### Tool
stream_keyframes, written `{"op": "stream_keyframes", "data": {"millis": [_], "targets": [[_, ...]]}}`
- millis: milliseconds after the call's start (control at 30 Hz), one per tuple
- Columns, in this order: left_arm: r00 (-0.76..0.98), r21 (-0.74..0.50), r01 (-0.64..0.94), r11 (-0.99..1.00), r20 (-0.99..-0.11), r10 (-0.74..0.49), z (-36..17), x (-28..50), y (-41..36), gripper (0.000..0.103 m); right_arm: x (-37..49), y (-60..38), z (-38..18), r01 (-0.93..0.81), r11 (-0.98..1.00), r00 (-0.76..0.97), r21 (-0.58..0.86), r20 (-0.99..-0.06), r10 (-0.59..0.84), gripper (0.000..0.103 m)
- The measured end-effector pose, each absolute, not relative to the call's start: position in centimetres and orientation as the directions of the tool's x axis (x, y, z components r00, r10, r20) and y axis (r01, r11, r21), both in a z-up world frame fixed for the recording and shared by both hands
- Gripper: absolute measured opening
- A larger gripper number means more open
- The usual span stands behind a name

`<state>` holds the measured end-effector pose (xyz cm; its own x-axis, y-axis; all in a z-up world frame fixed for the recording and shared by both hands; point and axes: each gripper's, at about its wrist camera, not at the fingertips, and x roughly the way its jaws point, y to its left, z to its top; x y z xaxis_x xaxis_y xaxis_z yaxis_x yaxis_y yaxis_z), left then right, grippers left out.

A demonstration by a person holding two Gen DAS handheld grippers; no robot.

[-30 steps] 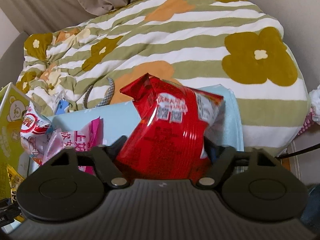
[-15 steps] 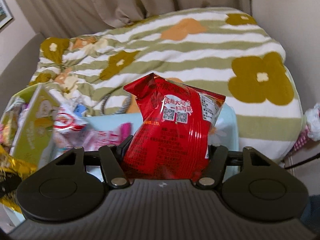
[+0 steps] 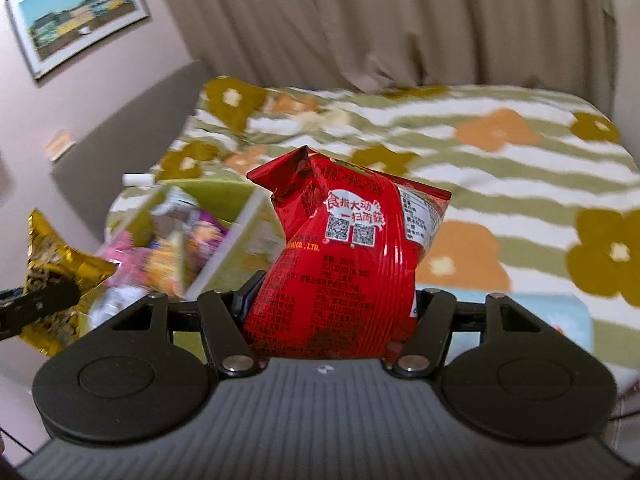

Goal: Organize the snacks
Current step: 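Carry both bags over the yellow box and open both tools to drop them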

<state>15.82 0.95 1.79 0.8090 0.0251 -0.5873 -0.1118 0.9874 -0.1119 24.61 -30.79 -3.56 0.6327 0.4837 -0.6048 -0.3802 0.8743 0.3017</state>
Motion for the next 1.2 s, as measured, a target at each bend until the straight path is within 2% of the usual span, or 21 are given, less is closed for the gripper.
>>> {"op": "stream_keyframes", "data": {"millis": [200, 500, 933, 1000, 1067, 1100, 1200], "targets": [[0.825, -0.114, -0.096, 0.989, -0.566, 0.014, 3.2, 18.3, 6.9, 0.059, 24.9, -23.8, -1.2, -0.422, 0.853, 0.640, 0.308, -0.565, 0.521, 0.078], [0.780, -0.198, 0.014, 0.980, -0.611, -0.134, 2.1, 25.0, 15.2, 0.060, 26.8, -13.0, 0.3, -0.388, 0.874, 0.662, 0.294, -0.571, 0.486, 0.078], [0.648, -0.280, 0.228, 0.933, -0.671, -0.360, -1.3, 31.3, 17.6, 0.061, 28.5, -6.7, -0.9, -0.194, 0.944, 0.702, 0.267, -0.634, 0.324, 0.078], [0.636, -0.291, 0.236, 0.927, -0.675, -0.374, -1.7, 31.7, 17.6, 0.065, 28.9, -6.6, -1.1, -0.176, 0.950, 0.700, 0.258, -0.645, 0.305, 0.078], [0.635, -0.306, 0.230, 0.924, -0.672, -0.381, -1.8, 31.6, 17.8, 0.095, 29.1, -6.5, -1.2, -0.164, 0.954, 0.699, 0.249, -0.653, 0.291, 0.078], [0.642, -0.310, 0.220, 0.925, -0.668, -0.376, -1.7, 31.4, 18.0, 0.100, 29.1, -6.5, -1.3, -0.161, 0.955, 0.699, 0.247, -0.654, 0.287, 0.078], [0.666, -0.307, 0.184, 0.934, -0.660, -0.348, -1.3, 30.5, 18.7, 0.102, 29.4, -6.5, -1.6, -0.161, 0.955, 0.698, 0.250, -0.655, 0.289, 0.078]]}}
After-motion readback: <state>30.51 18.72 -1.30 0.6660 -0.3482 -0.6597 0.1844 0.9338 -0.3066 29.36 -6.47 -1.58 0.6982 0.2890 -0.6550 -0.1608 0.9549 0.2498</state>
